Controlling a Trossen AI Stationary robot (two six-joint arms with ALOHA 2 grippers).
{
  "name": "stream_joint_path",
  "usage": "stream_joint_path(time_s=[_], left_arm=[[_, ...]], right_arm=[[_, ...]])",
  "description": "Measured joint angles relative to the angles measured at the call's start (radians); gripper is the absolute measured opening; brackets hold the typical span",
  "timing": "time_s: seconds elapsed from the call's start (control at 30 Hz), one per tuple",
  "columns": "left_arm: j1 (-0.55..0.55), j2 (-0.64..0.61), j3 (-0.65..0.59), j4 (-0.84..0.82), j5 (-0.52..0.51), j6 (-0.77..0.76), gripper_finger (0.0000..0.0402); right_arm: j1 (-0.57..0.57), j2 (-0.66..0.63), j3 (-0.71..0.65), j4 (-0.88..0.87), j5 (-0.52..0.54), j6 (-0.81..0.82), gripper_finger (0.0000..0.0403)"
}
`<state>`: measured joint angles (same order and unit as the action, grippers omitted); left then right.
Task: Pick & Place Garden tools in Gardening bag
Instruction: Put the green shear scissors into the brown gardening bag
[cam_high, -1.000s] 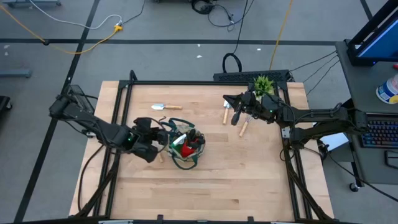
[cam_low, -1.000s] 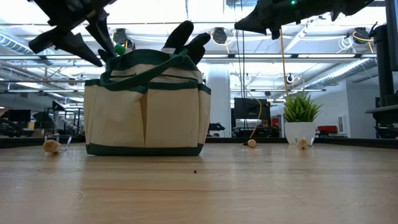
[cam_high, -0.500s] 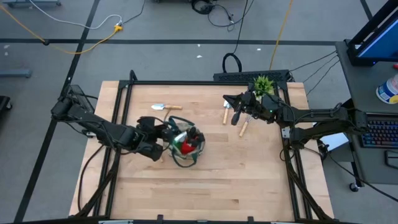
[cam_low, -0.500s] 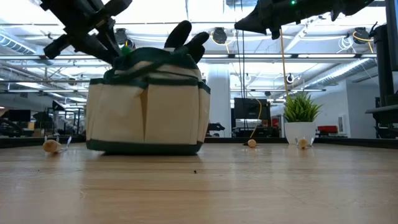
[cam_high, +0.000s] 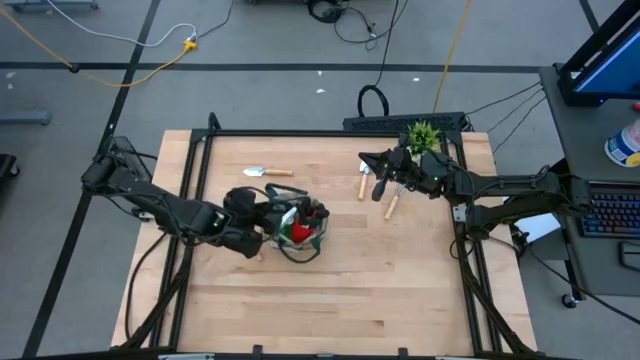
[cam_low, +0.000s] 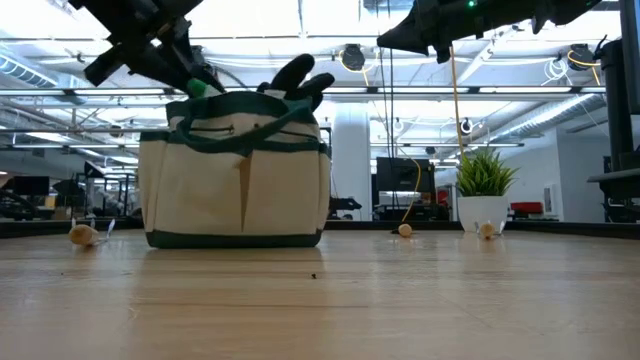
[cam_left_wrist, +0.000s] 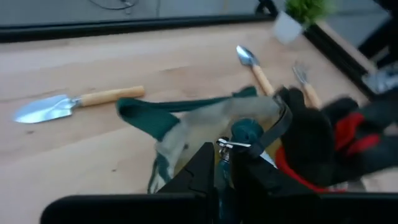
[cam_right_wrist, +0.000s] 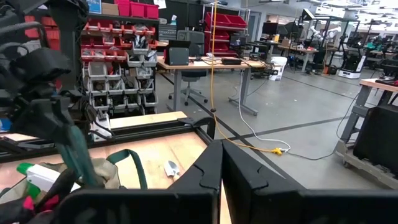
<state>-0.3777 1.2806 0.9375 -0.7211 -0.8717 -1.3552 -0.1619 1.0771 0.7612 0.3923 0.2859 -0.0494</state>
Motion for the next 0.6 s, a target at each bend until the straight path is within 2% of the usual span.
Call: stream_joint_path(time_s=[0.1, 0.27, 0.4, 0.6], left_arm=[[0.016, 0.001, 0.0, 0.015, 0.058, 0.091, 0.0036], [0.062, 0.025, 0.0, 0.007, 0.142, 0.162, 0.0011], [0.097, 0.022, 0.0, 0.017, 0.196, 0.24, 0.0009], [0.11, -0.016, 0.0, 0.016, 0.188, 0.315, 0.0029]], right_arm=[[0.0, 0.0, 0.0, 0.0, 0.0, 0.0, 0.0], [0.0, 0.0, 0.0, 0.0, 0.0, 0.008, 0.0], [0.0, 0.0, 0.0, 0.0, 0.0, 0.008, 0.0], [0.0, 0.0, 0.0, 0.0, 0.0, 0.01, 0.0]])
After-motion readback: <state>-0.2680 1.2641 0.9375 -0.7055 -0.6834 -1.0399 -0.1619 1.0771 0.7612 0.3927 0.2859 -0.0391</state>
